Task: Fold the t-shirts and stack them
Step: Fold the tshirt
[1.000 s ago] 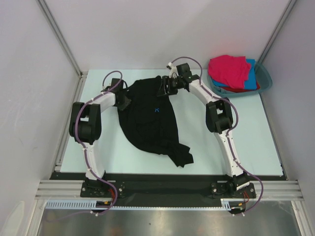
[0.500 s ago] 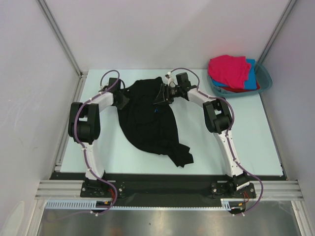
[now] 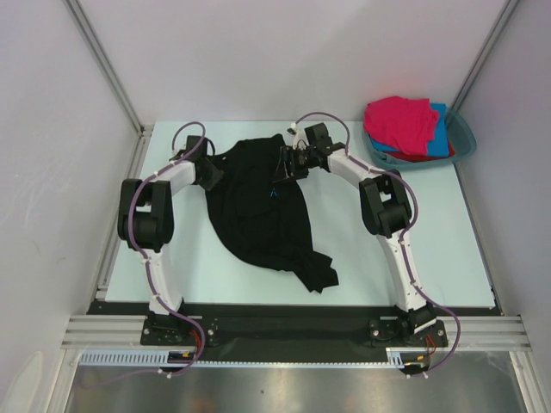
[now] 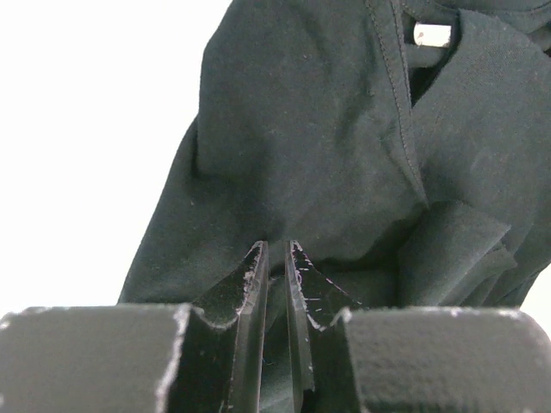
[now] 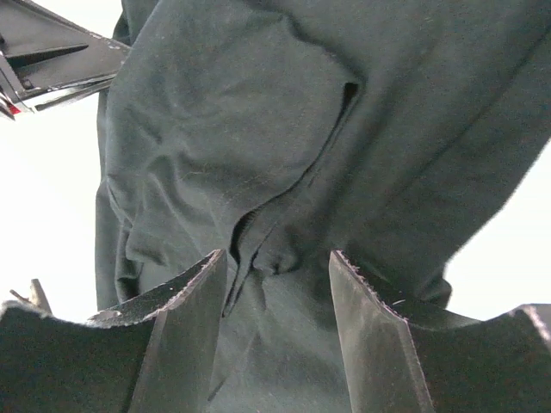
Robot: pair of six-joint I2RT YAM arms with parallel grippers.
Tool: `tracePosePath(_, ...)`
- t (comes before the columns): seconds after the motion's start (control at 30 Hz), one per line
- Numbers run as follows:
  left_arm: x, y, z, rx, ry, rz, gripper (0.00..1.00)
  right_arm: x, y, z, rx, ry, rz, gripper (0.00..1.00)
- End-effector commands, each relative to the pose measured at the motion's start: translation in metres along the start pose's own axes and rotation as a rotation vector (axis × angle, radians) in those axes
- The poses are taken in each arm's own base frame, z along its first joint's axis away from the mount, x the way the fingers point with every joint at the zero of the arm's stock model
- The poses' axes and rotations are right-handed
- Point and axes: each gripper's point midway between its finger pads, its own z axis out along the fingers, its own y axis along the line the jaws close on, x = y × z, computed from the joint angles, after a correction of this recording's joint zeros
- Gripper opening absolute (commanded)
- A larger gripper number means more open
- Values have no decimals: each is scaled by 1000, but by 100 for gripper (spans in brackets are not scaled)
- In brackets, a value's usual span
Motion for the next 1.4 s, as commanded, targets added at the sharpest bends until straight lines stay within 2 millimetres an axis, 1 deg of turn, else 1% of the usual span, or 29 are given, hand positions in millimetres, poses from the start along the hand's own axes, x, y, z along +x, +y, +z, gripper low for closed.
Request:
tracePosePath(0.0, -13, -11, -10, 48, -31, -17, 19, -27, 23, -23, 13, -56, -78, 57)
tracePosePath(0.2, -13, -12, -11, 55, -29, -16, 19, -28, 36, -19, -77, -51, -61, 55)
tracePosePath(0.37, -13, -12, -10, 57, -27, -17, 18, -20, 47, -14, -134, -33, -59, 54)
tracePosePath(0.4, -14, -13, -10, 59, -29, -17, 18, -20, 53, -14, -154, -34, -67, 54)
tracePosePath(0.6, -12, -11, -9, 56, -23, -17, 18, -10, 64, -7, -211, -9, -52, 54)
tracePosePath(0.67, -12, -10, -9, 56, -24, -18, 18, -5, 68, -1, -219, 4, -49, 54)
tracePosePath(0.83, -13, -10, -11, 55, -29, -19, 18, 5, 65, 11, -222, 26, -30, 53)
tracePosePath(0.93, -14, -9, -12, 52, -36, -18, 18, 7, 63, 16, -204, 27, -27, 53)
tracePosePath(0.97, -15, -9, -13, 51, -39, -17, 19, 8, 58, 20, -185, 29, -24, 52)
tracePosePath(1.07, -17, -7, -14, 41, -48, -12, 18, 13, 52, 25, -142, 40, -28, 52)
tracePosePath(1.1, -18, -6, -15, 40, -51, -12, 18, 16, 46, 29, -107, 44, -20, 52)
tracePosePath(1.23, -18, -6, -16, 37, -58, -5, 18, 22, 33, 33, -18, 48, -35, 52)
tracePosePath(1.33, -18, -5, -17, 36, -59, -7, 18, 23, 26, 34, 31, 48, -44, 52)
tracePosePath(1.37, -19, -6, -17, 39, -60, -7, 18, 22, 21, 33, 63, 44, -47, 52)
